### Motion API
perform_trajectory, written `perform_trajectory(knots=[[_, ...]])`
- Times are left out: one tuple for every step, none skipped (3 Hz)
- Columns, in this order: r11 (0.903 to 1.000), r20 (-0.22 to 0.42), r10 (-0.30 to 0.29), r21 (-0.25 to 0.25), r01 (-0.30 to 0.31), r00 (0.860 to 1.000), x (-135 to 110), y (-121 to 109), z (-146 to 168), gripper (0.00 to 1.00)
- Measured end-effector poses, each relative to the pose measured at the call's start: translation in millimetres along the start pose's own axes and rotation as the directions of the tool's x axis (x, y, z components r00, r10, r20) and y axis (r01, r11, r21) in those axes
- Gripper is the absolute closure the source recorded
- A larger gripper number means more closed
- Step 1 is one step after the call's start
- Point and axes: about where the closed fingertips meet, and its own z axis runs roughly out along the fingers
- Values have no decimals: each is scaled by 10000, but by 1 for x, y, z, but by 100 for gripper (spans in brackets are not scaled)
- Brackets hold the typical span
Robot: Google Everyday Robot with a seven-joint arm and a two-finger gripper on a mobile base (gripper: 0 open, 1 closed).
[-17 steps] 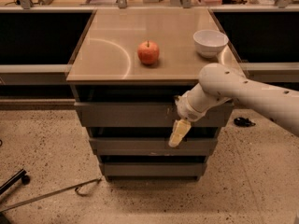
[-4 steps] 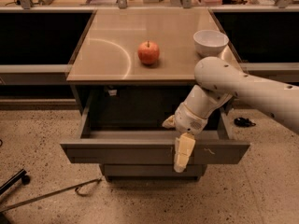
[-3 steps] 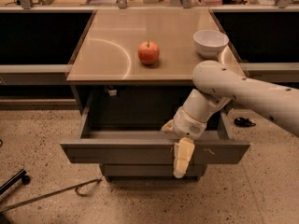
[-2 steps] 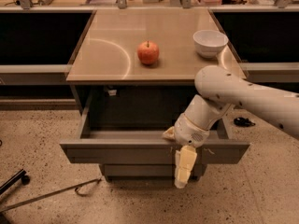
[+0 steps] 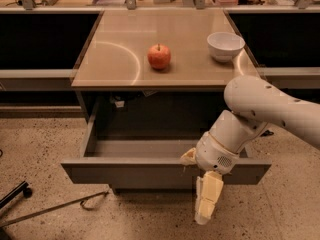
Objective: Open top drawer
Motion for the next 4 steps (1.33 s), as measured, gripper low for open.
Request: perform_trajectory(knots=[[10000,-4,-5,5,5,10000,0,0,0,0],[9994,-177,-212,265,217,9996,-6,-5,-5,0],[9973,-425,-422,587,447,9982,-10,-30,-7,0],[9978,-499,-440,483,464,9978,-7,-50,5,0]])
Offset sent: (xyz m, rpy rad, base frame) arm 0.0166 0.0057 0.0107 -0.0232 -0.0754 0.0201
